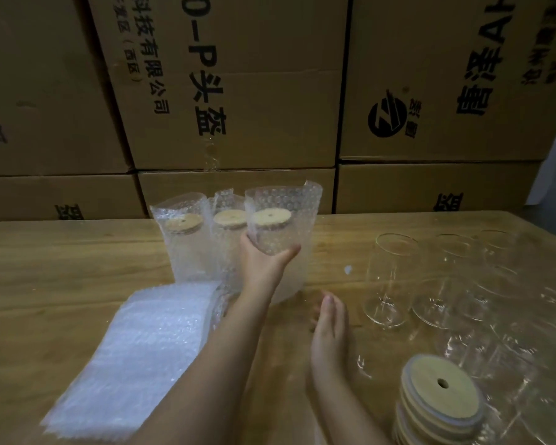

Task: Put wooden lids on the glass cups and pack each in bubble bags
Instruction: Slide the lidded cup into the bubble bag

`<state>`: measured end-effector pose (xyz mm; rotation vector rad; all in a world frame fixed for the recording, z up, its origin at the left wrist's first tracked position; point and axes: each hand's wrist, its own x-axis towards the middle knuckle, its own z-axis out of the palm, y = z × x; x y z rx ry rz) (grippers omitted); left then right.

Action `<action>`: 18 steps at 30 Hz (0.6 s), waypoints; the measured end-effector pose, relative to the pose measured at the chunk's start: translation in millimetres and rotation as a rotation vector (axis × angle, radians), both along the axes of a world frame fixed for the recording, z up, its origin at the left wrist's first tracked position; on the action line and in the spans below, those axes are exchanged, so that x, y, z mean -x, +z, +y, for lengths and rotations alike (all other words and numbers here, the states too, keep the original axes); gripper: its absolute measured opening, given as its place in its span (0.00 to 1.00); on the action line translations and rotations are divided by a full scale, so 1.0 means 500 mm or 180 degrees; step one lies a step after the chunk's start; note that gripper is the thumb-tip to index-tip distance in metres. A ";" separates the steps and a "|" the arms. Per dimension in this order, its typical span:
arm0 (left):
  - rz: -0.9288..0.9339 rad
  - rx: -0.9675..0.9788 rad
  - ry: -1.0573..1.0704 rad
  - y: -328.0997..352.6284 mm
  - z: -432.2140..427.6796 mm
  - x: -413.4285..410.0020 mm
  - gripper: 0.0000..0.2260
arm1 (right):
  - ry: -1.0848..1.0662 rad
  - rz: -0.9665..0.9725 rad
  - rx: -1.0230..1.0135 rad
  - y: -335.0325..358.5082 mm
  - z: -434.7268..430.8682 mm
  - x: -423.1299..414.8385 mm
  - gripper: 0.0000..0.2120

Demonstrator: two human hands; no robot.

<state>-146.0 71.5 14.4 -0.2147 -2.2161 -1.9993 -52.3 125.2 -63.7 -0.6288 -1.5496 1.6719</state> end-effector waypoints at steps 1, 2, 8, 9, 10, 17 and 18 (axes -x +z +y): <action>0.0092 0.0087 0.0080 -0.004 0.011 0.008 0.47 | 0.0038 0.0015 0.0047 0.000 0.001 0.001 0.17; 0.0153 0.0164 0.0139 -0.008 0.020 0.016 0.48 | 0.0060 0.0028 0.0081 0.000 0.002 0.002 0.14; 0.0303 0.0440 0.0375 -0.038 0.059 0.039 0.50 | 0.0177 0.0051 0.0161 -0.004 0.005 0.010 0.10; 0.0321 0.0520 0.0450 -0.042 0.063 0.040 0.50 | 0.0168 0.0054 0.0153 -0.005 0.004 0.011 0.12; 0.0337 0.0615 0.0521 -0.046 0.067 0.040 0.49 | 0.0162 0.0061 0.0139 -0.005 0.004 0.012 0.13; 0.0364 0.1050 0.0753 -0.054 0.071 0.027 0.46 | 0.0169 0.0014 0.0167 -0.010 0.010 0.017 0.11; 0.0366 0.1117 0.0831 -0.053 0.068 0.023 0.46 | 0.0184 0.0006 0.0172 -0.010 0.010 0.017 0.11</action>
